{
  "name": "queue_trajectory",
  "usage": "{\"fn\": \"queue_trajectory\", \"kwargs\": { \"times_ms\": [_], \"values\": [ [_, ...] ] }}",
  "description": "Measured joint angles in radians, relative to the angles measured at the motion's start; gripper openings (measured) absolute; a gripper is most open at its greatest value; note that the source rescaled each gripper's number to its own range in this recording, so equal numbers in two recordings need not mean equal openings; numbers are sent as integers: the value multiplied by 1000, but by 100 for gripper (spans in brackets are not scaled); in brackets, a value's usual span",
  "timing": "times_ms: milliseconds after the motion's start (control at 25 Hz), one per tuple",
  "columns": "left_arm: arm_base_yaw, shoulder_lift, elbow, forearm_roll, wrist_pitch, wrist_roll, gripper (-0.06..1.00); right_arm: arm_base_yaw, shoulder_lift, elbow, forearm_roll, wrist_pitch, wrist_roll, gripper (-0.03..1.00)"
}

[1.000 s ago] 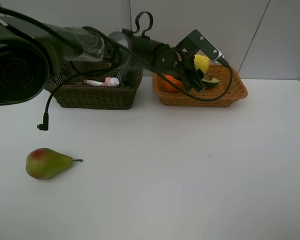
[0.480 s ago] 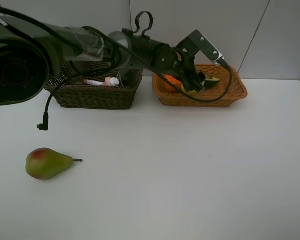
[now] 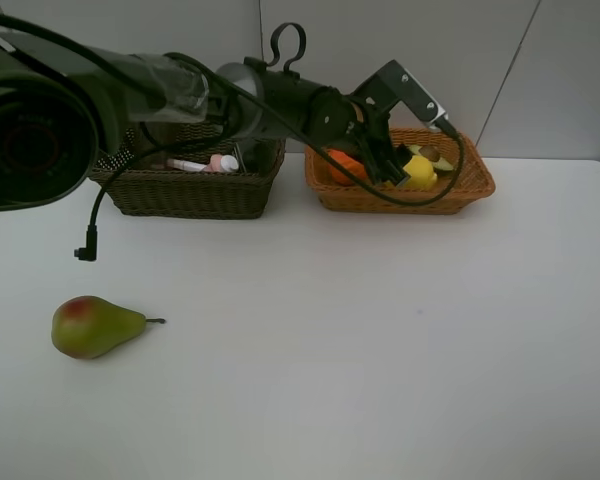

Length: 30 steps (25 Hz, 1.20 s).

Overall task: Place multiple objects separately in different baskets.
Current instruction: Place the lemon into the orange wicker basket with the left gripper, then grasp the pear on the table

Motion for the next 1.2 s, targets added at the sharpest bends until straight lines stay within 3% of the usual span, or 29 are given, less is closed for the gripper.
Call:
{"fn": "queue_trajectory", "kwargs": {
  "times_ms": [640,960,1200],
  "values": [
    [0,-36,0,0,53,0,97,0,0,0,1,0,0,100],
    [0,-155,29,46,227,0,97,0,0,0,1,0,0,100],
    [13,-275,145,53,326,0,97,0,0,0,1,0,0,100]
  ]
}}
